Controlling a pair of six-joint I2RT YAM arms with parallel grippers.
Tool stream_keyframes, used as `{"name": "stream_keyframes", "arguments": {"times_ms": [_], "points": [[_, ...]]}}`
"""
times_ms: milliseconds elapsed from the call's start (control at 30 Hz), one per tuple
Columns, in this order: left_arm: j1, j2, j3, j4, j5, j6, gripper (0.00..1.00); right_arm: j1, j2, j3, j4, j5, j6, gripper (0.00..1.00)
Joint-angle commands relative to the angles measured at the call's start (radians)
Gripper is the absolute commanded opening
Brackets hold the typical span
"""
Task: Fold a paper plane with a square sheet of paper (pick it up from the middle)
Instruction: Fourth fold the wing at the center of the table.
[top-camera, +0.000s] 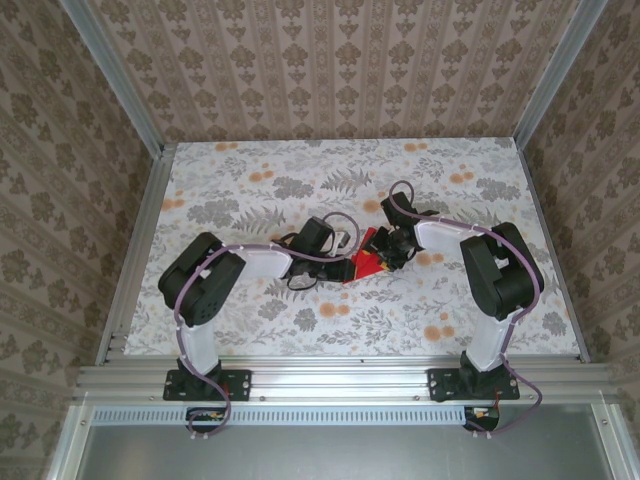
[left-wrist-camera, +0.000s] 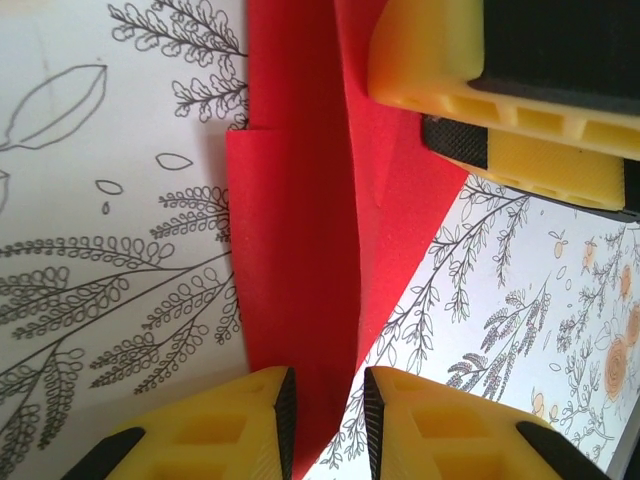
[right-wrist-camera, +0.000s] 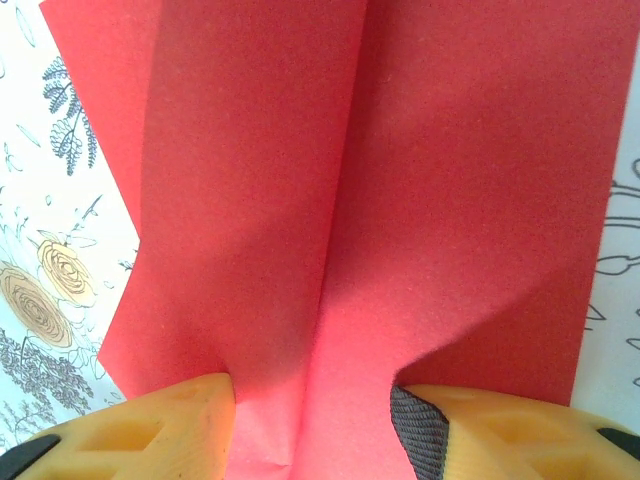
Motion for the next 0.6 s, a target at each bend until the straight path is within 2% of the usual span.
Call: {"name": "stream_keyframes", "arguments": {"times_ms": [0,167,367,567], "points": [[-0.011,0.009,0.028,-0.038,-0.008,0.048,0.27,-0.014,0.149,-0.096,-0.243,0.244,0.013,0.54],[-0.014,0.011,0.029,-0.042,-0.020,0.053,0.25,-0.012,0.149,-0.096,-0.245,0.245,0.012,0.54],[-0.012,0.009,0.031,-0.047,-0.039,0.045,0.18,-0.013,0.149,-0.095,-0.246,0.245,0.012,0.54],[0.005,0.009,0.018,-0.020,-0.011,0.015,0.15,-0.012,0.147,-0.097,-0.245,0.245,0.013,0.54]]}}
